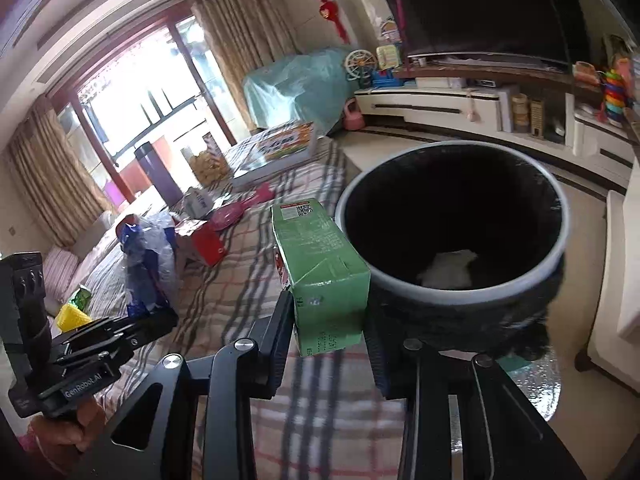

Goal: Collect trash
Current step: 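Carry the bottle and green box over the black bin and release both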

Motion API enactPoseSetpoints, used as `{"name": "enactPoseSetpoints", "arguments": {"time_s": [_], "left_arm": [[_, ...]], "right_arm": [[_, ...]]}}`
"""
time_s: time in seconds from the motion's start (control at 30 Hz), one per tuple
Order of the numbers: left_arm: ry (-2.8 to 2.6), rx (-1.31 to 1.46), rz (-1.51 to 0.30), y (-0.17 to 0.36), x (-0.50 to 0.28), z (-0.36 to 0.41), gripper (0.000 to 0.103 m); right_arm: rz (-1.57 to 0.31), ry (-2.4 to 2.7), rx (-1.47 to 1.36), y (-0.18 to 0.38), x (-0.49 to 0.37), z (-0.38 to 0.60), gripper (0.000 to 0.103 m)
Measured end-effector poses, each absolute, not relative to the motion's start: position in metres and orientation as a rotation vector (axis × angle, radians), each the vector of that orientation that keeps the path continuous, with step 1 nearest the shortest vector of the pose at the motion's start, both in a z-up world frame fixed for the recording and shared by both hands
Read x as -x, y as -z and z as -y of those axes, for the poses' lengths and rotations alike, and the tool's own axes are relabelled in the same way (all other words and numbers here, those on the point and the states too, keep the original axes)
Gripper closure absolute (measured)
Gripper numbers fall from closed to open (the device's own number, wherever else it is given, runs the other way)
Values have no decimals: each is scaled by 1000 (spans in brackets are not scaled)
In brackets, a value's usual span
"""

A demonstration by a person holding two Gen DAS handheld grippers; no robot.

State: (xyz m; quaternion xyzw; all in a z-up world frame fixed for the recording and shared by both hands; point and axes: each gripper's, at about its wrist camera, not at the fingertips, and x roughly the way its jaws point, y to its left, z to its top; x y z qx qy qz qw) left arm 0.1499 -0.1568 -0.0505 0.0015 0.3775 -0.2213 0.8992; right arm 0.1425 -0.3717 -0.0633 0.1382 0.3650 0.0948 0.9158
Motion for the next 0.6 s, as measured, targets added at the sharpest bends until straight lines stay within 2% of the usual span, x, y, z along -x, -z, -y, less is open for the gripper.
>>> {"name": "enactPoseSetpoints", "arguments": {"time_s": [0.6], "left_arm": [[590, -74, -783, 38, -167, 226, 82]], "right_arm": [[-688, -93, -316, 45, -136, 425, 70]]}}
